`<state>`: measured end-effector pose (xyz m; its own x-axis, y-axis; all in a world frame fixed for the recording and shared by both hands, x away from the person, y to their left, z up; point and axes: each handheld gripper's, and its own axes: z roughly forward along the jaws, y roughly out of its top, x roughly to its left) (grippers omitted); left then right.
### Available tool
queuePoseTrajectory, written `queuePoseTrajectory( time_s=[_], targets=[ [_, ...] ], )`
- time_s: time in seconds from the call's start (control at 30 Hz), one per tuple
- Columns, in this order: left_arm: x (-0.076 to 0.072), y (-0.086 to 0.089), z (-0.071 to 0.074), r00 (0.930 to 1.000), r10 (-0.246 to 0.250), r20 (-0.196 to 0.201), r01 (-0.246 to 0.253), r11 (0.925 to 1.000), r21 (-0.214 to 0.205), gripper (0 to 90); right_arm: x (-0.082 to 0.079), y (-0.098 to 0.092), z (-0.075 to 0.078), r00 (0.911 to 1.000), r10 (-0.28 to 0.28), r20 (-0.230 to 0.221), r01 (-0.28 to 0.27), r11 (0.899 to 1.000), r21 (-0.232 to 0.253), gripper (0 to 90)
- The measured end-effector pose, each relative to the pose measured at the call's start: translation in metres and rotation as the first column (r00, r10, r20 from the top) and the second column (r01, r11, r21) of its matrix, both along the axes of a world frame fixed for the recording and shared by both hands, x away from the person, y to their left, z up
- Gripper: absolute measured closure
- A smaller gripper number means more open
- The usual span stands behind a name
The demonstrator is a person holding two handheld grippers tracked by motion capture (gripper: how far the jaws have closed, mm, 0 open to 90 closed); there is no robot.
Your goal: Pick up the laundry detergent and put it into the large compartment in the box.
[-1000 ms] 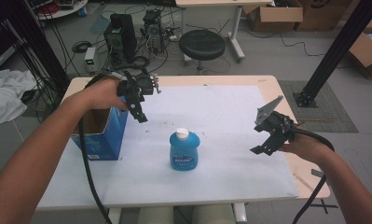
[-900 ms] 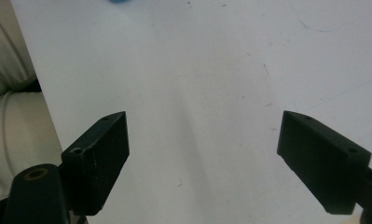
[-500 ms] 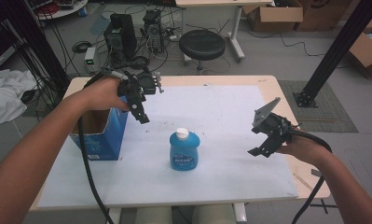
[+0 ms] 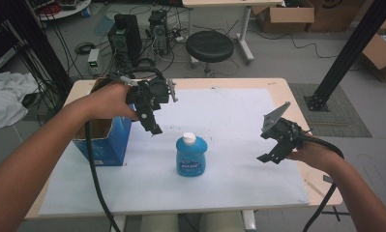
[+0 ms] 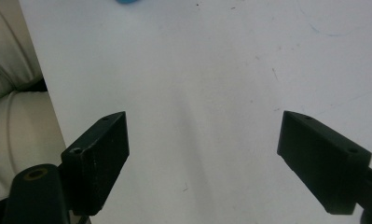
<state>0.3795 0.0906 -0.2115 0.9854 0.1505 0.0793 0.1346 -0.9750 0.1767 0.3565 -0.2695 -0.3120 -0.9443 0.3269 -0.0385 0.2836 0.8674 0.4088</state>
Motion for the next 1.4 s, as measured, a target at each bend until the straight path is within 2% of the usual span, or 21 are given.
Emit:
queuePoseTrajectory(
  time_s=[0.23,0.57,0.87,1.4],
  targets=[
    [-0.009,-0.016,-0.001,0.9985,-0.054,-0.002,0.054,0.9985,0.004,19.4,-0.001,0.000,0.000,1.0000,0.000,-0.002,0.000,1.000,0.000,16.2],
    [-0.015,-0.036,-0.003,0.9950,-0.098,-0.021,0.098,0.9952,0.003,19.2,0.000,0.001,0.002,1.0000,0.001,0.002,-0.001,1.000,0.002,16.2],
    [-0.019,-0.048,-0.010,0.9921,-0.120,-0.036,0.120,0.9927,-0.004,19.0,0.000,0.002,0.001,1.0000,0.004,0.003,-0.004,1.000,0.003,16.2],
    [-0.021,-0.072,-0.033,0.9888,-0.139,-0.054,0.140,0.9898,0.026,19.0,0.002,0.004,-0.002,0.9999,0.011,0.002,-0.011,1.000,0.009,16.2]
  ],
)
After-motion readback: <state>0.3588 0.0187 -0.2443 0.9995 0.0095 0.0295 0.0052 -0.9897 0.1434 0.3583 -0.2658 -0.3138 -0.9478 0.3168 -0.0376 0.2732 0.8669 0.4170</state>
